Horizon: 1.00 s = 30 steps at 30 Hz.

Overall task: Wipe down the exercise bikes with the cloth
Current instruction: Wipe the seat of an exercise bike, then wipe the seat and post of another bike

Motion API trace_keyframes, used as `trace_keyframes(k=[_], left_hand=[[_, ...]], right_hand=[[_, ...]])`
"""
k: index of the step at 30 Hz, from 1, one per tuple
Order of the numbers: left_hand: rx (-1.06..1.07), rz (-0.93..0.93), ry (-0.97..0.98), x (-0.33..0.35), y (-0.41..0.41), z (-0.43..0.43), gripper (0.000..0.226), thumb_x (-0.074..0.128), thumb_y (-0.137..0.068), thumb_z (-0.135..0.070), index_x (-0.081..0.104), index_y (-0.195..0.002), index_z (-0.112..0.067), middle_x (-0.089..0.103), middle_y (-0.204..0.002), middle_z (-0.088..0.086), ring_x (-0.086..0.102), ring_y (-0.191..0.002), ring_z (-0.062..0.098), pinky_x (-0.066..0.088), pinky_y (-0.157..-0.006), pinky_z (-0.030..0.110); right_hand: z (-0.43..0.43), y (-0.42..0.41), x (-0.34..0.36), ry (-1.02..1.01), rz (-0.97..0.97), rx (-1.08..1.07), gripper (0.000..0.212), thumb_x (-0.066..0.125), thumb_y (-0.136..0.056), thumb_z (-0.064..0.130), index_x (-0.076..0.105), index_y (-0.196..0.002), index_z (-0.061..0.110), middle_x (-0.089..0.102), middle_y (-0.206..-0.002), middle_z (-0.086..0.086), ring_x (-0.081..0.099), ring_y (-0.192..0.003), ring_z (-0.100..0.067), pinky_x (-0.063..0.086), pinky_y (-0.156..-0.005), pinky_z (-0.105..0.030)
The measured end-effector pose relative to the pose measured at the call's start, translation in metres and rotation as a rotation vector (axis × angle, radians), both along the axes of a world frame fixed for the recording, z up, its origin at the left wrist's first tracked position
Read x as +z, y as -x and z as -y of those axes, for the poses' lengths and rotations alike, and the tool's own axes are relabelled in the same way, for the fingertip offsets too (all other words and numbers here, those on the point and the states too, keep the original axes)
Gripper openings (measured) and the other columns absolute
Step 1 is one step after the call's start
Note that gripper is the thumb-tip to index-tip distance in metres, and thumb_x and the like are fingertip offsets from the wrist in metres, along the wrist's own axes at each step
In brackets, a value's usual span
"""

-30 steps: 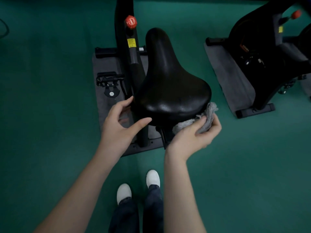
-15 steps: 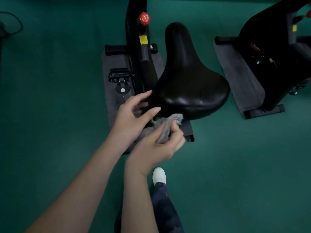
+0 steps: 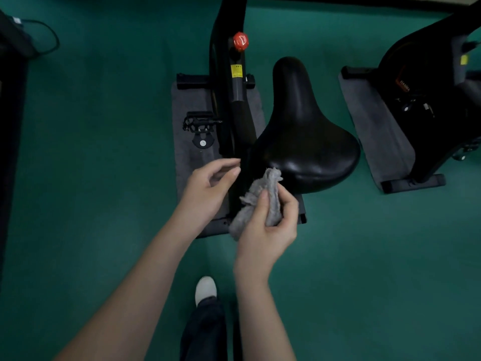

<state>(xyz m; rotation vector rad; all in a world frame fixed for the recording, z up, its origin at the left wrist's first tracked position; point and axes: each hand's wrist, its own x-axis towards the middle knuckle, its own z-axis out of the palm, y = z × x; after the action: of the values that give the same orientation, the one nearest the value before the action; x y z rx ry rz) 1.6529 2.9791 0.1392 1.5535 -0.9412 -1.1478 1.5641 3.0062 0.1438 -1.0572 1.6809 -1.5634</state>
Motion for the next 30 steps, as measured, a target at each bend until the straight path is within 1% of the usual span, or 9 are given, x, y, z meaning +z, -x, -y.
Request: trace_keyframes(k=[3, 6, 9, 11, 16, 19, 21, 26, 30], left_hand=[[-0.009, 0.056, -0.037, 0.011, 0.001, -0.012, 0.023, 0.058, -0.093, -0.017, 0.066, -0.114, -0.02, 0.066, -0.11, -0.014, 0.058, -0.097, -0.013, 0.041, -0.082, 0.002], [-0.041, 0.118, -0.066, 0.027, 0.008, -0.021, 0.023, 0.059, -0.092, -0.016, 0.066, -0.113, -0.02, 0.066, -0.113, -0.009, 0.058, -0.096, -0.01, 0.042, -0.086, 0.005], [-0.102, 0.235, -0.095, 0.042, 0.018, -0.033, 0.024, 0.061, -0.09, -0.017, 0.065, -0.113, -0.022, 0.064, -0.115, -0.006, 0.059, -0.105, 0.003, 0.044, -0.1, 0.025], [-0.177, 0.345, -0.107, 0.053, 0.026, -0.039, 0.028, 0.062, -0.09, -0.019, 0.064, -0.118, -0.019, 0.062, -0.119, -0.003, 0.057, -0.112, 0.011, 0.042, -0.103, 0.031], [-0.367, 0.599, -0.12, 0.078, 0.057, -0.048, 0.037, 0.059, -0.092, -0.026, 0.057, -0.128, -0.016, 0.057, -0.128, 0.0, 0.05, -0.121, 0.017, 0.032, -0.101, 0.021], [-0.479, 0.746, -0.135, 0.086, 0.08, -0.049, 0.044, 0.055, -0.093, -0.033, 0.05, -0.135, -0.018, 0.051, -0.136, 0.0, 0.044, -0.128, 0.019, 0.032, -0.109, 0.034], [-0.542, 0.838, -0.141, 0.092, 0.101, -0.047, 0.05, 0.052, -0.094, -0.038, 0.044, -0.139, -0.019, 0.046, -0.142, -0.001, 0.038, -0.133, 0.019, 0.028, -0.112, 0.039], [-0.665, 1.024, -0.102, 0.106, 0.181, -0.03, 0.06, 0.047, -0.094, -0.046, 0.03, -0.147, -0.023, 0.031, -0.153, -0.004, 0.021, -0.143, 0.016, 0.019, -0.117, 0.037], [-0.738, 1.109, -0.038, 0.116, 0.262, -0.013, 0.063, 0.044, -0.094, -0.05, 0.027, -0.148, -0.023, 0.025, -0.156, -0.003, 0.017, -0.145, 0.016, 0.014, -0.117, 0.035]], right_hand=[[-0.001, 0.031, 0.024, -0.044, -0.022, 0.074, 0.019, 0.058, -0.089, -0.001, 0.062, -0.099, 0.014, 0.065, -0.1, -0.004, 0.061, -0.094, -0.006, 0.044, -0.082, -0.012], [0.001, 0.069, 0.05, -0.082, -0.096, 0.157, 0.019, 0.059, -0.088, -0.002, 0.062, -0.099, 0.014, 0.066, -0.098, 0.001, 0.061, -0.092, -0.006, 0.046, -0.084, -0.017], [-0.003, 0.112, 0.081, -0.132, -0.15, 0.236, 0.019, 0.06, -0.087, -0.002, 0.063, -0.097, 0.014, 0.066, -0.094, 0.007, 0.06, -0.087, -0.001, 0.045, -0.081, -0.015], [-0.008, 0.142, 0.099, -0.146, -0.17, 0.25, 0.017, 0.06, -0.087, -0.003, 0.063, -0.096, 0.012, 0.066, -0.092, 0.008, 0.06, -0.085, 0.003, 0.044, -0.079, -0.012], [-0.02, 0.21, 0.127, -0.168, -0.151, 0.218, 0.016, 0.06, -0.088, -0.002, 0.064, -0.093, 0.013, 0.066, -0.088, 0.011, 0.059, -0.079, 0.006, 0.043, -0.074, -0.007], [-0.024, 0.247, 0.133, -0.172, -0.136, 0.199, 0.017, 0.06, -0.088, -0.001, 0.064, -0.094, 0.014, 0.067, -0.089, 0.009, 0.059, -0.08, 0.005, 0.044, -0.076, -0.008], [-0.025, 0.275, 0.138, -0.165, -0.134, 0.194, 0.017, 0.06, -0.087, -0.002, 0.064, -0.095, 0.013, 0.067, -0.091, 0.006, 0.059, -0.081, 0.004, 0.044, -0.077, -0.009], [-0.026, 0.364, 0.148, -0.163, -0.136, 0.157, 0.017, 0.061, -0.087, 0.0, 0.065, -0.095, 0.014, 0.067, -0.091, 0.009, 0.06, -0.083, 0.002, 0.044, -0.079, -0.011], [-0.033, 0.447, 0.15, -0.184, -0.154, 0.099, 0.02, 0.062, -0.087, 0.002, 0.064, -0.093, 0.02, 0.067, -0.092, 0.012, 0.061, -0.085, 0.003, 0.044, -0.08, -0.01]])
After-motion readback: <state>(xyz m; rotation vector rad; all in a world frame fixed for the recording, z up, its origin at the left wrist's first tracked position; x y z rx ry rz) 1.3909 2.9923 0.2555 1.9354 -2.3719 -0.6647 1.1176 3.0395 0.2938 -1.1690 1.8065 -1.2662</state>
